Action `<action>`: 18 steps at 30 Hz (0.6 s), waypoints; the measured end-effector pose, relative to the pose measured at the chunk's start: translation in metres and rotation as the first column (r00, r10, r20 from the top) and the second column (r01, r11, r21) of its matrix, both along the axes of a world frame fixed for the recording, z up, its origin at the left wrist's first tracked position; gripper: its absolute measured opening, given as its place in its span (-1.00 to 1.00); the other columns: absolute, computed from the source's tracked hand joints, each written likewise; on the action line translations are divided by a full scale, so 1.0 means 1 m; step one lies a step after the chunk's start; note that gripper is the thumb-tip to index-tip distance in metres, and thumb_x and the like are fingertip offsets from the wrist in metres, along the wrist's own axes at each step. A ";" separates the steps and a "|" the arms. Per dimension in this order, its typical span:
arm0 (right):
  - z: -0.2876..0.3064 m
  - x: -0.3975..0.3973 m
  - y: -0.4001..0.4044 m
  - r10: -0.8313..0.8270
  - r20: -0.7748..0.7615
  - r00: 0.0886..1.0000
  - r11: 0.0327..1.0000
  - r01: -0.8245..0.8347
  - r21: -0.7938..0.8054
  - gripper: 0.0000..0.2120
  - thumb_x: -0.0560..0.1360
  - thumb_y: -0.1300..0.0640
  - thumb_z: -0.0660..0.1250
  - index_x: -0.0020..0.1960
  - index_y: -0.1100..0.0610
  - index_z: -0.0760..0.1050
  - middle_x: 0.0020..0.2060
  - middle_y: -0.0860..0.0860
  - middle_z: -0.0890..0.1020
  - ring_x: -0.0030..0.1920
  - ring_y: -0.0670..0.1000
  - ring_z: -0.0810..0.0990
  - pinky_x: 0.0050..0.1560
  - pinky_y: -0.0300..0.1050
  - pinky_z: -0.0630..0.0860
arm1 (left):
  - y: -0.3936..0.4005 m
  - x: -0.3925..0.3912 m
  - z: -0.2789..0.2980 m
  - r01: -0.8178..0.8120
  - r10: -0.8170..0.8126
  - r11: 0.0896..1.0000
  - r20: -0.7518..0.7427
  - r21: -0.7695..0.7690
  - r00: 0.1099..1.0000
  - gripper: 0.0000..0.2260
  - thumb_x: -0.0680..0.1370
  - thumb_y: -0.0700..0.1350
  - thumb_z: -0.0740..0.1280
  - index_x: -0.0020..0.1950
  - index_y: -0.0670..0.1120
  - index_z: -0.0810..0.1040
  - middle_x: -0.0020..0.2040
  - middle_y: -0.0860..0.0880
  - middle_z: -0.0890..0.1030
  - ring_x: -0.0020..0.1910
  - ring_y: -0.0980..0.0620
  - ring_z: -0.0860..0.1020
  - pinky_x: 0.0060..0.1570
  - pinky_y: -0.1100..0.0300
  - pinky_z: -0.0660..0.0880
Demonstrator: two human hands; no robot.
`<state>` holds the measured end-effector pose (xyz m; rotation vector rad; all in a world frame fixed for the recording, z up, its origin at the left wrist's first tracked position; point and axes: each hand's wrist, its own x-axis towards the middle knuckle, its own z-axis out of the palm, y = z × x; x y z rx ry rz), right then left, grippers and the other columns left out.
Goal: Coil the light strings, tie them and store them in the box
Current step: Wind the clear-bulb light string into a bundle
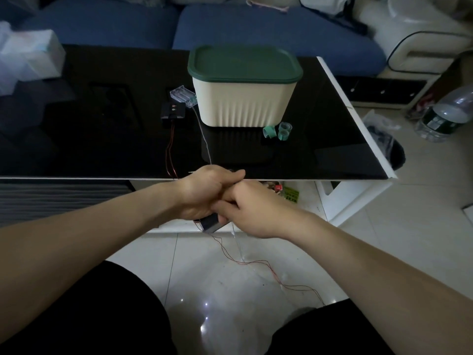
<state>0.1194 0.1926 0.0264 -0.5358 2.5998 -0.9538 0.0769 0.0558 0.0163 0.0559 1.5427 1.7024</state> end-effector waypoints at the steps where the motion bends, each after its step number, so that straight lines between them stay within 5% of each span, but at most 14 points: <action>1: 0.000 -0.001 0.000 0.004 0.019 1.000 1.000 -0.004 -0.011 -0.68 0.64 0.05 0.29 -0.25 0.09 0.64 -0.52 -0.17 0.48 -0.40 -0.35 0.48 -0.37 -0.43 0.32 | 0.000 0.001 -0.001 0.016 -0.016 0.999 -0.009 -0.028 1.000 -0.57 0.66 -0.06 0.14 0.14 -0.48 0.45 -0.16 -0.29 0.48 -0.26 -0.18 0.50 -0.33 0.14 0.47; 5: 0.001 -0.006 0.007 0.019 0.054 0.998 0.999 -0.018 -0.026 -0.67 0.58 -0.03 0.38 -0.31 0.07 0.63 -0.49 -0.09 0.60 -0.44 -0.21 0.54 -0.33 -0.35 0.38 | -0.004 0.005 0.003 0.124 -0.123 0.990 0.012 -0.071 0.992 -0.50 0.68 0.05 0.06 -0.01 -0.38 0.50 -0.23 -0.29 0.58 -0.30 -0.13 0.58 -0.32 0.20 0.51; 8: 0.002 -0.012 0.019 0.032 0.115 0.993 0.998 -0.025 -0.062 -0.78 0.51 0.00 0.48 -0.24 0.10 0.68 -0.49 -0.12 0.62 -0.42 -0.22 0.55 -0.30 -0.34 0.40 | -0.011 0.006 0.005 0.340 -0.340 0.934 0.018 -0.111 0.940 -0.42 0.67 0.18 -0.10 0.21 -0.25 0.48 -0.10 -0.28 0.65 -0.37 -0.07 0.58 -0.38 0.22 0.45; 11: 0.001 -0.021 0.032 -0.004 0.088 0.996 0.988 0.017 -0.154 -0.85 0.43 0.07 0.57 -0.20 0.16 0.71 -0.46 -0.14 0.61 -0.39 -0.24 0.54 -0.29 -0.39 0.38 | -0.015 0.004 0.002 0.403 -0.410 0.893 0.007 -0.202 0.912 -0.37 0.63 0.26 -0.07 0.33 -0.21 0.43 -0.18 -0.24 0.62 -0.57 0.02 0.33 -0.40 0.18 0.27; 14: -0.001 -0.028 0.048 -0.082 0.089 0.993 0.974 0.098 -0.202 -0.77 0.35 -0.01 0.60 -0.20 0.16 0.69 -0.40 0.01 0.64 -0.38 -0.18 0.51 -0.30 -0.31 0.43 | -0.017 0.003 0.000 0.389 -0.395 0.891 0.025 -0.235 0.918 -0.41 0.67 0.16 -0.01 0.24 -0.34 0.49 -0.44 -0.10 0.48 -0.63 0.10 0.19 -0.45 0.16 0.11; 18: -0.005 -0.035 0.071 -0.204 0.128 0.971 0.959 0.224 -0.174 -0.74 0.41 -0.11 0.52 -0.20 0.10 0.68 -0.48 -0.14 0.59 -0.44 -0.24 0.48 -0.34 -0.40 0.39 | -0.025 -0.002 0.003 0.348 -0.349 0.926 0.019 -0.146 0.937 -0.57 0.69 -0.03 0.08 0.22 -0.34 0.55 -0.55 -0.01 0.31 -0.63 0.12 0.17 -0.52 0.20 0.07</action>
